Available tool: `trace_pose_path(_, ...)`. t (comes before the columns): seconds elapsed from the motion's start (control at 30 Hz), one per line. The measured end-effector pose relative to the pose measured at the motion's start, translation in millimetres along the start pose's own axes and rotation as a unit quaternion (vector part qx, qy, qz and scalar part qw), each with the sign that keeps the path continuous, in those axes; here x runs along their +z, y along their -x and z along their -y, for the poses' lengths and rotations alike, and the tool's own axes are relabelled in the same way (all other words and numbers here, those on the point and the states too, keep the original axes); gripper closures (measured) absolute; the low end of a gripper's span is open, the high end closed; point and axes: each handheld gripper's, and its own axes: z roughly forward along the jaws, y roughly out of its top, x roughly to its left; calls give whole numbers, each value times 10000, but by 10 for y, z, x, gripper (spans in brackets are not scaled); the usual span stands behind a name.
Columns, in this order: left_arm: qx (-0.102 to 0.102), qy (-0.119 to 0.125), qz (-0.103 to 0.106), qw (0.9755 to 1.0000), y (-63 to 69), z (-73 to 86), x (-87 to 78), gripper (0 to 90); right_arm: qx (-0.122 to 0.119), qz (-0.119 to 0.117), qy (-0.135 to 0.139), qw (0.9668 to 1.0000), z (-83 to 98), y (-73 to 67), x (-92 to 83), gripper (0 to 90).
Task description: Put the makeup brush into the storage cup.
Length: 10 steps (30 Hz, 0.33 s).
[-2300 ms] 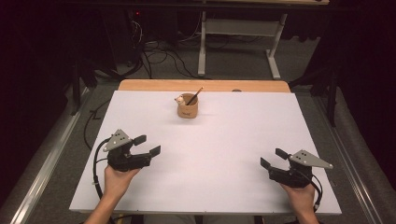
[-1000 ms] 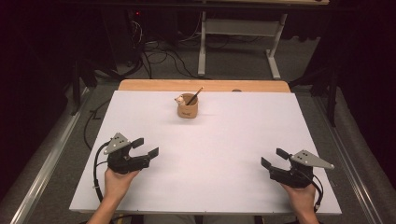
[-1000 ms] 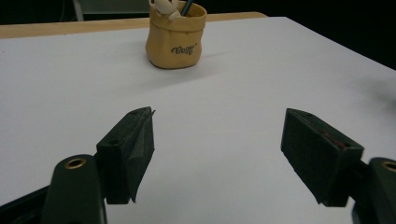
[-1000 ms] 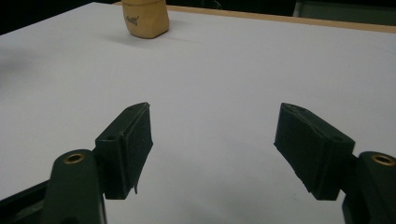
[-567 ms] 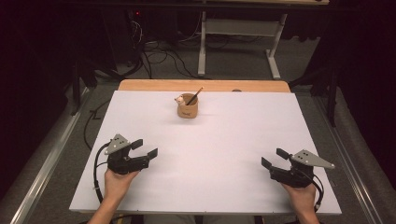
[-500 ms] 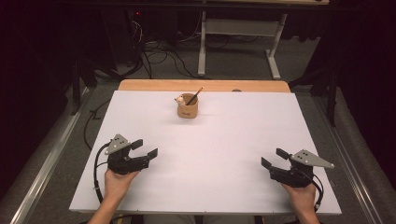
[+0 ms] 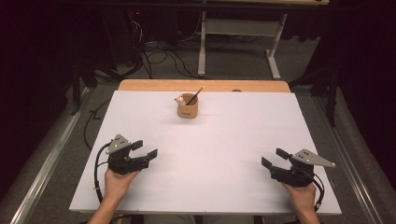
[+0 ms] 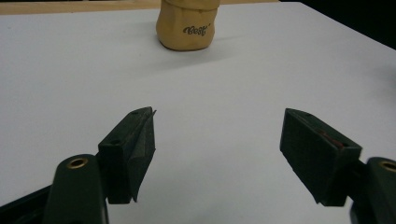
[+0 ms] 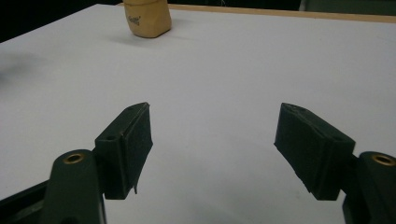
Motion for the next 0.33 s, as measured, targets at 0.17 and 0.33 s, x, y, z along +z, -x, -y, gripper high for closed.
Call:
trace_pose_path(0.17, 19, -16, 30, 10000, 3, -1, 3, 270, -8, 0, -9, 10000, -1, -12, 0, 290)
trace_pose_path(0.33, 29, -11, 35, 10000, 7, -11, 14, 271, 17, 16, -10, 10000, 5, -3, -10, 290)
